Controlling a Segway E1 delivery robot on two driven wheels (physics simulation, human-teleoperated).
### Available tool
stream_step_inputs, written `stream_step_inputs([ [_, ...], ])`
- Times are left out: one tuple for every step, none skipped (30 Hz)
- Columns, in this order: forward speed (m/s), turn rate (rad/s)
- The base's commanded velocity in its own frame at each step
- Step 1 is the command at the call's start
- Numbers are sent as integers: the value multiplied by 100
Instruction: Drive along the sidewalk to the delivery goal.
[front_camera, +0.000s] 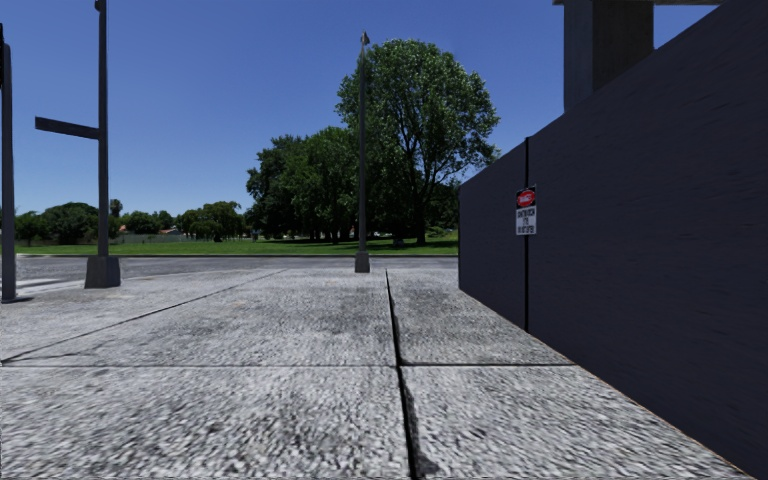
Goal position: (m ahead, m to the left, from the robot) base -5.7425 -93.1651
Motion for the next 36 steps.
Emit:
stream_step_inputs([
  [200, 0],
  [200, 0],
  [200, 0],
  [200, 0],
  [200, 0],
  [200, 0],
  [200, 0],
  [200, 0],
  [200, 0],
  [200, 0],
  [200, 0],
  [200, 0],
  [200, 0],
  [200, 0],
  [200, 0],
  [200, 0],
  [200, 0],
  [200, 0],
  [200, 0],
  [200, 0],
  [200, 0],
  [200, 0],
  [200, 0],
  [200, 0],
  [200, 0],
  [200, 0],
  [200, 0],
  [200, 0],
  [200, 0],
  [200, 0],
  [200, 0],
  [200, 0],
  [200, 0],
  [200, 0],
  [200, 0],
  [200, 0],
])
